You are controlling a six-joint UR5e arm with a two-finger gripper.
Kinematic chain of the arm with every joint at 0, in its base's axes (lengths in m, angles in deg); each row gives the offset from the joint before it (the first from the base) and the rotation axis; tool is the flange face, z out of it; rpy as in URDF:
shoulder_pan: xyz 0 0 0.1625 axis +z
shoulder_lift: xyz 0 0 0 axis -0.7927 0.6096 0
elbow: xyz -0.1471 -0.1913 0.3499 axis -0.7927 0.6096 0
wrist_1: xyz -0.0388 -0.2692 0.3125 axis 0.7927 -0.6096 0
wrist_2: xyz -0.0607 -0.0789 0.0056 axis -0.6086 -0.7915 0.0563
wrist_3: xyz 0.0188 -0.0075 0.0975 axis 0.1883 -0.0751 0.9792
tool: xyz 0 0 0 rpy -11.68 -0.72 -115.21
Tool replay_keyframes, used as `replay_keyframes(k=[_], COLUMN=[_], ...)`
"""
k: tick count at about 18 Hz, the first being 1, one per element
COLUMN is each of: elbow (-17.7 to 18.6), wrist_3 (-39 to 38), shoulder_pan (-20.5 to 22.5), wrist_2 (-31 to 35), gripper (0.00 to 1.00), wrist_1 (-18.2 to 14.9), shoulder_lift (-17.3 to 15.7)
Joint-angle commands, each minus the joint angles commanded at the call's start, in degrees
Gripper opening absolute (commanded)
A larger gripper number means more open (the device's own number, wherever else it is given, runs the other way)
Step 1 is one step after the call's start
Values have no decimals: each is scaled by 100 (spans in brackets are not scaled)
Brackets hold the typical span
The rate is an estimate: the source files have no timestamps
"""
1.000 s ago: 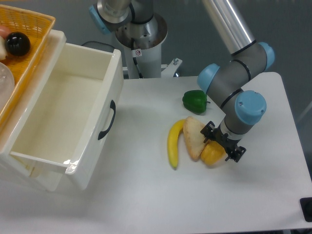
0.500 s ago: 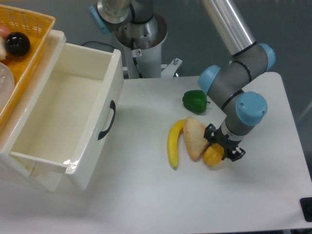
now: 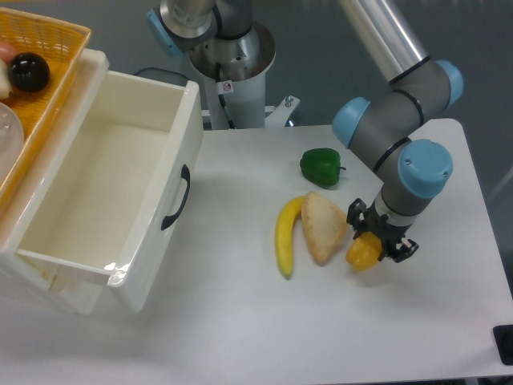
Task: Pick up the yellow pepper
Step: 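Lift the gripped yellow pepper up off the table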
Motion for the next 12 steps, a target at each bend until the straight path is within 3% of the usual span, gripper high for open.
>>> replay_keyframes(k=[6,12], elbow=[-756,-889], wrist_3=[18,53], shoulder_pan=[61,53], wrist_2=[-8,-43], gripper=[29,29], wrist_1=[-896,-924], shoulder_lift=[79,132])
